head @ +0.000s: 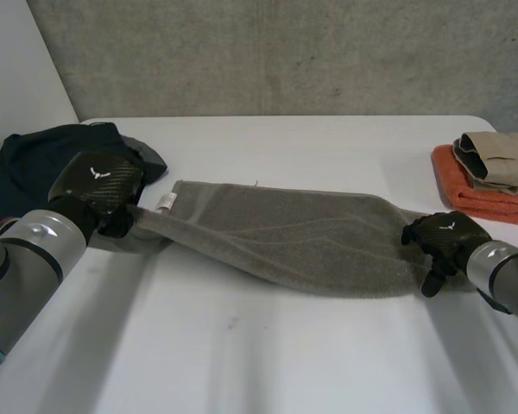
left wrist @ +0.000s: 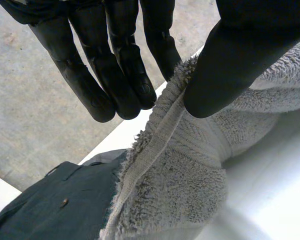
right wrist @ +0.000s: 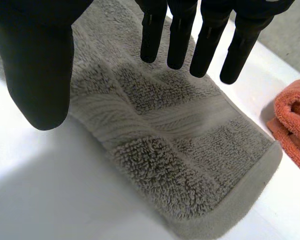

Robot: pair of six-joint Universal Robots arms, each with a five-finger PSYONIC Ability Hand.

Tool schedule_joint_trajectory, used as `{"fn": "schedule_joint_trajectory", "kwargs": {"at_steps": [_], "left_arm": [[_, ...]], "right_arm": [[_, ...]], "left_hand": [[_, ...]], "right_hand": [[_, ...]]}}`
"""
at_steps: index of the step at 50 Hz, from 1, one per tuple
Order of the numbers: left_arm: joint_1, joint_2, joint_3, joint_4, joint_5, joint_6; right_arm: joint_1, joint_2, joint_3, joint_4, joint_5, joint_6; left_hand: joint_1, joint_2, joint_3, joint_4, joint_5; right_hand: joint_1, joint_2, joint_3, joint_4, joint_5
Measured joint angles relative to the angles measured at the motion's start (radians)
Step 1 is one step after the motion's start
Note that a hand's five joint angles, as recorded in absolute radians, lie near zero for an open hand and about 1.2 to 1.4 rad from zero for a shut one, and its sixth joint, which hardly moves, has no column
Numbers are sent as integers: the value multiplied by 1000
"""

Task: Fold the laundry.

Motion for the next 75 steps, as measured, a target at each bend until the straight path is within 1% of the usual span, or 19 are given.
{"fn": "schedule_joint_trajectory", "kwargs": {"at_steps": [3,9,17,21,24,27,33,37,41,42,44,45,49,53,56,59,63,68,75], "left_arm": [[-2,4,4,0,0,-1],[-13,18,4,-1,-2,-1],[-23,62,-7,-18,-8,-1],[-26,100,-17,-42,-6,-2],[-29,116,-21,-58,-4,-2],[-35,123,-22,-68,-3,-1],[-52,79,-10,-71,-6,3],[-60,11,18,-64,-13,7],[-63,-66,62,-60,-28,8],[-63,-75,68,-60,-31,8],[-65,-116,100,-60,-45,8],[-67,-133,115,-60,-52,7],[-75,-171,159,-63,-77,3],[-85,-184,186,-64,-97,-1],[-92,-183,197,-65,-105,-2],[-99,-178,201,-65,-108,-3],[-106,-170,202,-63,-107,-4],[-110,-168,203,-61,-105,-4],[-107,-168,204,-60,-103,-6]], "right_arm": [[0,23,26,-80,1,-2],[1,49,32,-132,6,-8],[-15,-85,19,-115,-2,3],[-40,-163,-54,-69,-38,26],[-44,-143,-162,1,-63,44],[-30,-57,-330,108,-79,48],[41,233,-716,296,-68,-44],[94,421,-925,303,-24,-106],[136,569,-1056,200,54,-113],[141,588,-1069,177,67,-110],[162,653,-1103,77,115,-95],[171,680,-1112,18,141,-86],[183,705,-1100,-116,228,-64],[180,644,-1033,-151,320,-27],[171,554,-946,-100,346,13],[160,451,-840,2,318,51],[140,311,-673,191,204,93],[125,238,-535,313,102,135],[141,269,-472,255,82,173]], "left_hand": [[0,0,0,0,0],[0,0,0,0,0],[0,0,0,0,0],[0,0,0,0,0],[0,0,0,0,0],[0,0,0,0,0],[0,0,0,0,0],[0,0,0,0,0],[0,0,0,0,0],[0,0,0,0,0],[0,0,0,1,0],[0,0,0,1,0],[0,0,0,1,0],[0,0,0,2,0],[0,0,0,3,0],[0,0,0,3,0],[0,0,0,3,0],[0,0,0,3,0],[0,0,0,3,0]], "right_hand": [[131,139,135,130,122],[604,698,688,687,668],[616,703,705,705,685],[617,703,705,706,688],[617,704,707,706,695],[617,704,708,706,695],[617,704,708,706,698],[617,704,708,706,698],[612,684,686,683,675],[603,645,645,652,645],[384,397,401,400,388],[127,158,164,163,143],[-248,-236,-240,-241,-250],[-261,-264,-271,-275,-268],[-261,-264,-271,-275,-269],[-242,-234,-238,-248,-245],[-56,-57,-50,-59,-62],[37,46,44,41,38],[38,48,48,45,44]]}}
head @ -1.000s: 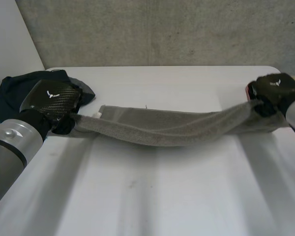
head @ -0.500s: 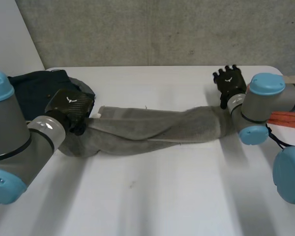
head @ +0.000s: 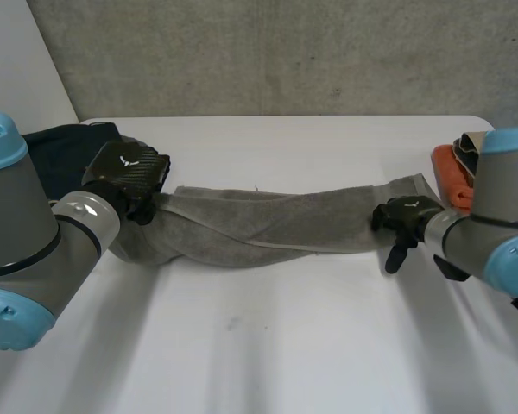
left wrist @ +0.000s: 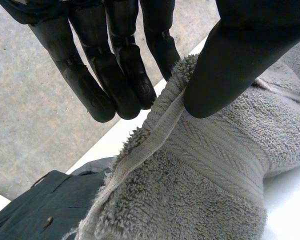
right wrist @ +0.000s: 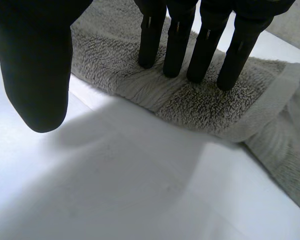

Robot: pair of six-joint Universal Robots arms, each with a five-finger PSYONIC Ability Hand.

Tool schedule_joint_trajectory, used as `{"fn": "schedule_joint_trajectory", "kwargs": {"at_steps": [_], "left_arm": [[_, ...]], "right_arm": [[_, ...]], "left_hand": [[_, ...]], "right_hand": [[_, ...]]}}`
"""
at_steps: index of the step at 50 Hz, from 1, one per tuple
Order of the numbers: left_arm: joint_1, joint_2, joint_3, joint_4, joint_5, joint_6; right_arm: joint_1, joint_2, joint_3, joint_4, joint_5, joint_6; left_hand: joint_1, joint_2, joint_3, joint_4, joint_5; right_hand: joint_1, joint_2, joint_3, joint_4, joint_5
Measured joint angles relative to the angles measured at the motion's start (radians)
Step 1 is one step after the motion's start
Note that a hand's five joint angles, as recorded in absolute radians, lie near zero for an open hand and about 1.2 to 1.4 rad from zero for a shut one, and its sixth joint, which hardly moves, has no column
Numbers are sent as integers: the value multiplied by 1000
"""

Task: Fold the laundry.

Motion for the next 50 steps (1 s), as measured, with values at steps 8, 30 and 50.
{"fn": "schedule_joint_trajectory", "kwargs": {"at_steps": [8,30,50], "left_arm": [[1,4,-6,-1,-1,-9],[18,75,-12,-12,6,-9],[44,110,6,-370,59,140]], "right_arm": [[43,103,-17,-268,46,5],[4,-69,-35,-132,1,-143],[-160,-337,-44,676,-50,-586]], "left_hand": [[0,0,0,0,0],[0,0,0,0,0],[0,0,0,0,0]], "right_hand": [[260,274,267,259,258],[601,656,656,660,626],[601,656,657,660,626]]}}
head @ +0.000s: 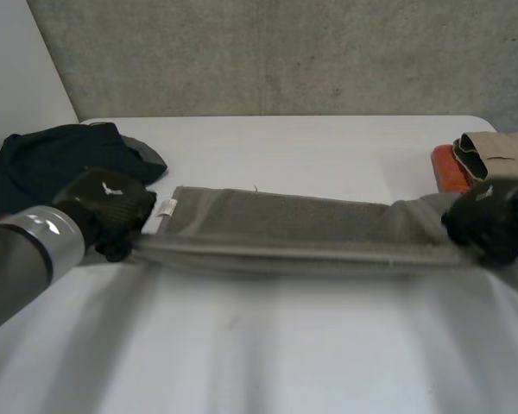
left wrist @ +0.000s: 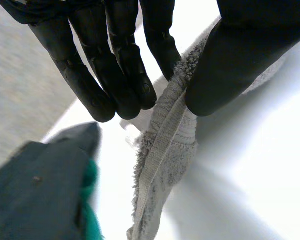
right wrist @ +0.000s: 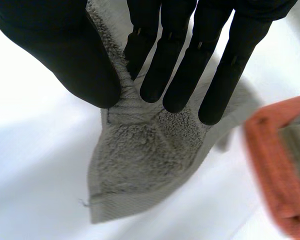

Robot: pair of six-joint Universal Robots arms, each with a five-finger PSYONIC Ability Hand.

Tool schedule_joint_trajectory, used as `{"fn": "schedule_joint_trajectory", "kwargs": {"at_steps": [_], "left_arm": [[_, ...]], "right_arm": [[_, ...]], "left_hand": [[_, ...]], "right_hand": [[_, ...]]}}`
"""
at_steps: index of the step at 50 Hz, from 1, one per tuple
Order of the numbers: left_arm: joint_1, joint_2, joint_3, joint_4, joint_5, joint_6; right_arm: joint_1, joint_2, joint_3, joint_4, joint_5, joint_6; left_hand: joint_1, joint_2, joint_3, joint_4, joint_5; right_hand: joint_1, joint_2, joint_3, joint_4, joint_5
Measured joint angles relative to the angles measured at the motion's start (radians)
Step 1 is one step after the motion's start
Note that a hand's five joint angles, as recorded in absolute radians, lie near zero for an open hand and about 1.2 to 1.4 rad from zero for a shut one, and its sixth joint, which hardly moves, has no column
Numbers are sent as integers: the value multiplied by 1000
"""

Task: Fold the laundry.

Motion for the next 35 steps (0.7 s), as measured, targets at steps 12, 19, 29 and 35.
{"fn": "schedule_joint_trajectory", "kwargs": {"at_steps": [12,19,29,35], "left_arm": [[-35,-331,403,90,-65,57],[-46,-360,736,257,-143,-4],[-3,-294,775,558,-191,-155],[25,-277,585,547,-161,-166]], "right_arm": [[104,248,-259,-266,121,-10],[136,292,-545,-680,173,175],[132,233,-506,-1236,144,333],[137,205,-318,-1233,63,344]], "left_hand": [[0,1,1,0,0],[0,2,2,0,0],[0,2,2,1,0],[0,2,2,1,13]], "right_hand": [[0,0,0,0,10],[0,0,4,2,19],[0,0,4,5,36],[0,0,4,5,39]]}}
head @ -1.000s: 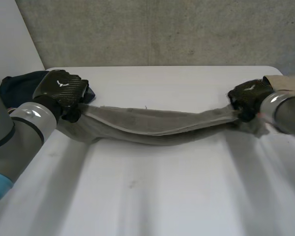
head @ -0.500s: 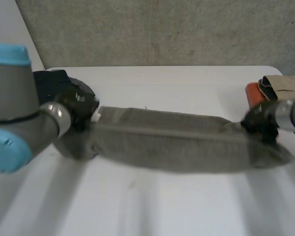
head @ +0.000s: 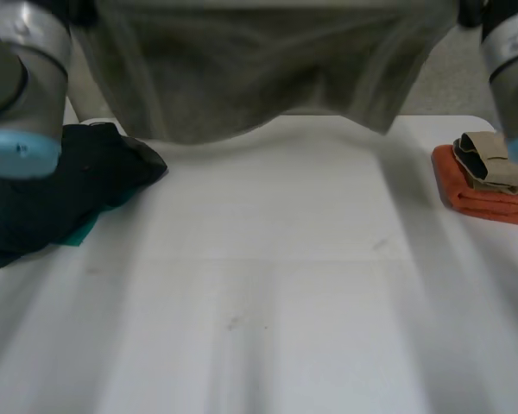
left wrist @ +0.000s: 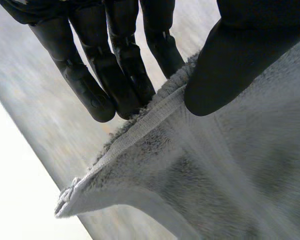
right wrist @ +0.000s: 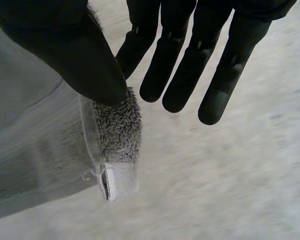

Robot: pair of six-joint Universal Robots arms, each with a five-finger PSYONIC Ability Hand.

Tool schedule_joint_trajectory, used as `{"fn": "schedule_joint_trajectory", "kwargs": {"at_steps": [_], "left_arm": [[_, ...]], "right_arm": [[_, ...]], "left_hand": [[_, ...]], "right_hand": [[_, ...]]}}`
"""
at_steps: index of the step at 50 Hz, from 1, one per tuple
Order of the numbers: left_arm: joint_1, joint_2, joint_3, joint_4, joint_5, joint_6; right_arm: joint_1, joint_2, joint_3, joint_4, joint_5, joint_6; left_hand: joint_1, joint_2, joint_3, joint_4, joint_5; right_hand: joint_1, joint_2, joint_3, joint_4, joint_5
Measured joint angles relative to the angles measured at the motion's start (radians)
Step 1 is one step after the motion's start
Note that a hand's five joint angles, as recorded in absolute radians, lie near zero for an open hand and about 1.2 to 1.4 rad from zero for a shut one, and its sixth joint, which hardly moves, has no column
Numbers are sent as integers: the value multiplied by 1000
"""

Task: Fold the laundry.

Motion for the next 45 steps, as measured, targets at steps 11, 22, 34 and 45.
{"fn": "schedule_joint_trajectory", "kwargs": {"at_steps": [11,22,34,45], "left_arm": [[39,-72,-375,35,86,115],[32,-112,-556,69,105,278],[72,-178,-567,76,98,298],[91,-128,-596,29,126,305]], "right_arm": [[-15,25,389,92,-113,-13],[-47,40,521,313,-113,-109],[-89,-32,551,502,-103,-177],[-87,-35,552,509,-89,-181]], "left_hand": [[0,0,1,0,1],[-6,-24,-21,-25,-10],[-482,-533,-525,-539,-518],[32,-2,-1,-4,-14]], "right_hand": [[0,0,0,0,0],[0,0,0,0,0],[0,0,0,0,0],[0,0,0,0,0]]}}
